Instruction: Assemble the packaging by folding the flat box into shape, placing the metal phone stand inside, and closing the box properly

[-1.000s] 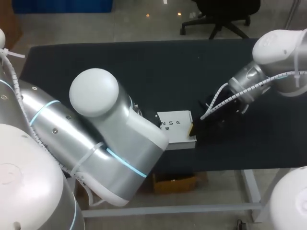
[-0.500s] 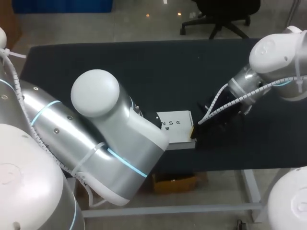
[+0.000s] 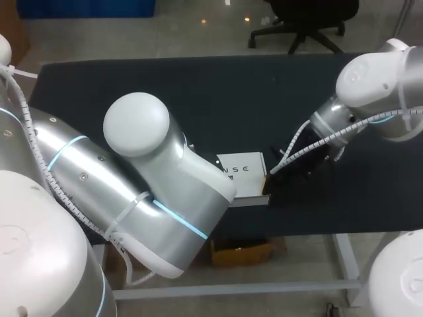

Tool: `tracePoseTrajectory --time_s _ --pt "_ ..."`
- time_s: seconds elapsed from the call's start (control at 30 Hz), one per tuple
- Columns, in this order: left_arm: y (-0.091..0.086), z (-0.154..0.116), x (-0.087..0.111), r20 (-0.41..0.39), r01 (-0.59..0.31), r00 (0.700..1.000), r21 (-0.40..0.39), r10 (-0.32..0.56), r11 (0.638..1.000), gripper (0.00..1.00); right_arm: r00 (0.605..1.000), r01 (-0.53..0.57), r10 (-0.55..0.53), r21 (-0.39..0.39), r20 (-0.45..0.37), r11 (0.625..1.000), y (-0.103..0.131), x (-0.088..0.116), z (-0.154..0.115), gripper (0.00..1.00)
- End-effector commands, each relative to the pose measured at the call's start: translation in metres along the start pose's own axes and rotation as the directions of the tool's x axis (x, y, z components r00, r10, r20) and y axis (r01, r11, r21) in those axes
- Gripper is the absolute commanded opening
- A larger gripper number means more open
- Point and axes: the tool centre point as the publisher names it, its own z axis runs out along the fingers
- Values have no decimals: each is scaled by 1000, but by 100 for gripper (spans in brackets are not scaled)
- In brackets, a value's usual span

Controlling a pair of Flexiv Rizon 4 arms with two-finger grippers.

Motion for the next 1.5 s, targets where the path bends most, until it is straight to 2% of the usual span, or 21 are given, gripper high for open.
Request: tracePoseTrajectory --time_s 0.03,0.33,0.37,0.4,0.43,0.5,0.53,0.57,0.6,0.67,0.8,0.83,0.87,0.9,1.0,1.07,1.23,1.37,1.43,1.5 --pt "1 -3 1 1 2 1000 -2 -2 1000 0 1000 4 -4 -4 -2 1000 1 0 2 0" --pt "-5 -27 3 44 17 999 15 -17 1000 0 990 108 -116 -91 -80 990 -18 15 -22 0" --pt "-6 -30 3 51 19 998 16 -20 1000 3 988 120 -129 -98 -90 988 -19 17 -25 0" --pt "-7 -33 3 53 21 998 17 -22 1000 22 985 130 -141 -108 -99 986 -21 18 -27 0" --pt "-8 -35 3 57 23 998 19 -24 1000 35 983 140 -153 -119 -105 983 -22 19 -30 0" --pt "-10 -40 3 58 38 998 23 -39 999 48 977 160 -177 -140 -117 977 -25 21 -36 0" --pt "-10 -43 3 60 42 997 25 -43 999 70 974 169 -188 -152 -124 974 -26 21 -39 1" --pt "-11 -44 3 62 48 997 22 -50 999 83 972 176 -198 -163 -127 971 -27 22 -42 7" --pt "-12 -48 4 60 53 997 22 -54 998 100 969 187 -211 -175 -130 967 -28 22 -45 11" --pt "-14 -54 7 61 57 996 14 -58 998 100 963 209 -237 -202 -126 957 -29 22 -52 20" --pt "-20 -67 16 70 75 995 11 -76 997 100 942 268 -309 -260 -130 928 -29 20 -66 47" --pt "-21 -70 18 73 79 994 13 -80 997 100 934 289 -333 -273 -133 918 -29 20 -70 63" --pt "-23 -73 21 74 89 993 11 -89 996 100 929 298 -346 -294 -128 908 -29 19 -74 90" --pt "-24 -77 25 74 94 993 11 -95 996 100 922 313 -365 -310 -126 898 -28 19 -77 100" --pt "-28 -86 35 54 132 990 -4 -132 991 100 896 367 -430 -354 -116 860 -24 18 -89 100" --pt "-31 -88 42 33 164 986 -34 -163 986 100 883 391 -459 -387 -97 835 -21 17 -97 100" --pt "-40 -92 59 37 250 968 -120 -247 961 100 831 469 -552 -454 -62 757 -11 14 -117 100" --pt "-44 -95 69 38 330 944 -172 -328 928 100 772 547 -636 -490 -20 679 -3 10 -131 100" --pt "-46 -96 72 18 348 936 -176 -350 921 100 755 569 -656 -501 2 652 1 7 -136 100" --pt "-46 -97 77 12 395 916 -188 -400 899 100 710 615 -704 -514 30 598 6 4 -143 100"
